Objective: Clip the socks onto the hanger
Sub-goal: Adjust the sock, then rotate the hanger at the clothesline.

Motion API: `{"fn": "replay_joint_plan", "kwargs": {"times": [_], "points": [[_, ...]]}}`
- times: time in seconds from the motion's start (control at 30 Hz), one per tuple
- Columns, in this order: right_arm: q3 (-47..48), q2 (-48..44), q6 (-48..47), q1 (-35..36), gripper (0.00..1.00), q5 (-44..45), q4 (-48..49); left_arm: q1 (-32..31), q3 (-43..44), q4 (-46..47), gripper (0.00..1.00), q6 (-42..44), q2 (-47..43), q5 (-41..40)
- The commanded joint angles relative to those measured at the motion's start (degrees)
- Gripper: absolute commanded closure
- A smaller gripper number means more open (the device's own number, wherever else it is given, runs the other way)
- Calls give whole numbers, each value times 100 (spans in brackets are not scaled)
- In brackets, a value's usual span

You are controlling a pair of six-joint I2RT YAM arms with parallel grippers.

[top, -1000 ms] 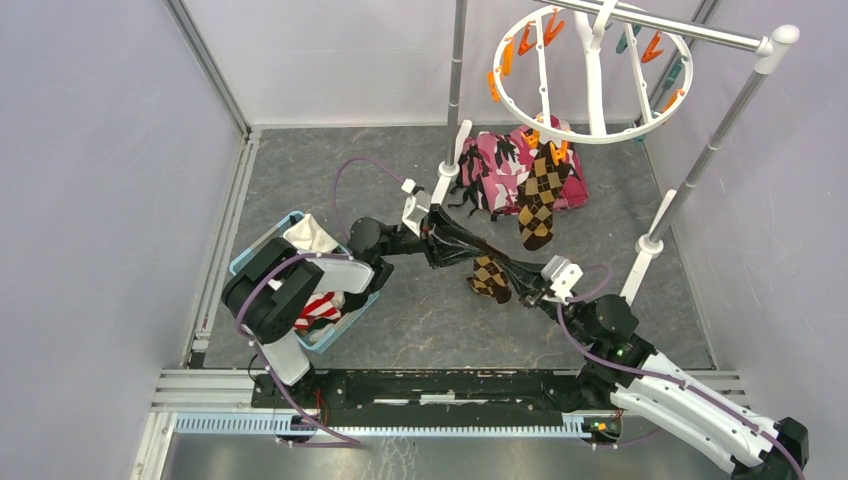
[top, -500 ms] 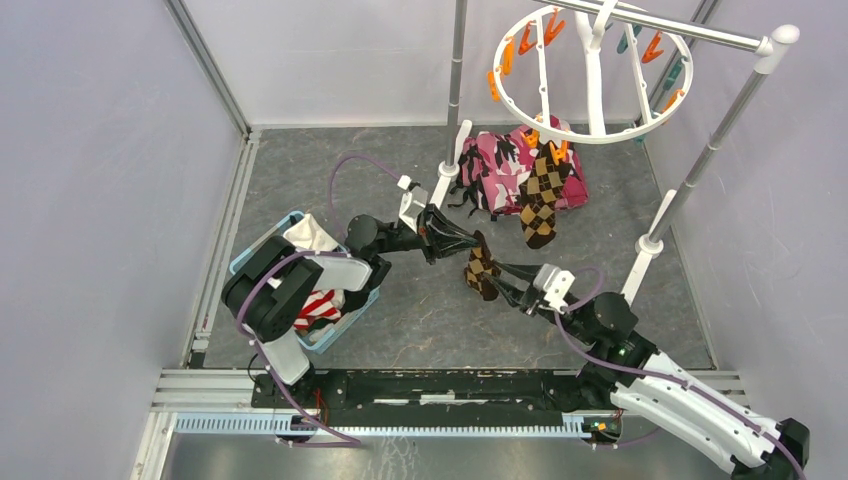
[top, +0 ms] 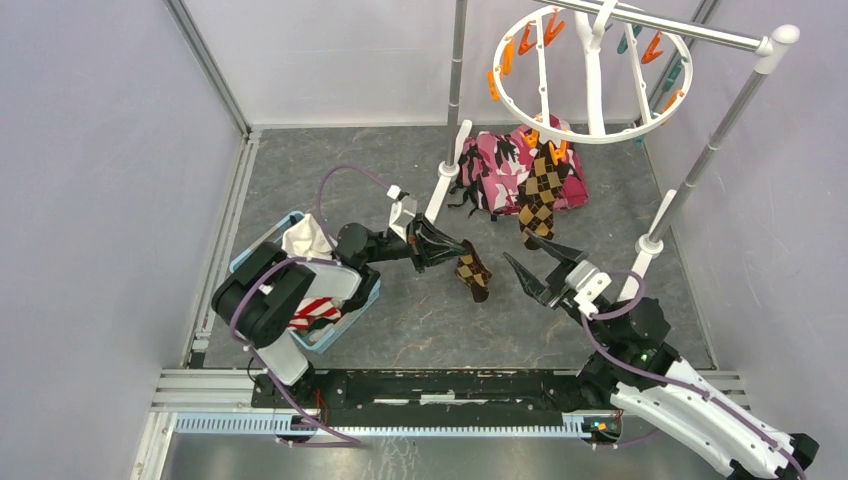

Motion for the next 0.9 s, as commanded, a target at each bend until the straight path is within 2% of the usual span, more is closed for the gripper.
{"fn": "replay_joint_plan", "kwargs": {"times": [0.0,0.23,0.53,0.63,0.87], "points": [[287,517,-382,18,43,758,613,11,-159,1359,98,365,-382,102],[271,1427,-1164,20,40,1425,2017,10,-537,1361,98,462,-720,95],[433,2428,-1761,-18,35,1842,3590,18,-722,1211,98,644,-989,123],[606,2699,-1687,-266,35,1694,3869,28,-772,1005,98,807,-1125,112],[1072,3106,-708,-1375,35,785,3763,54,-848,409,98,1240,-1458,73]]}}
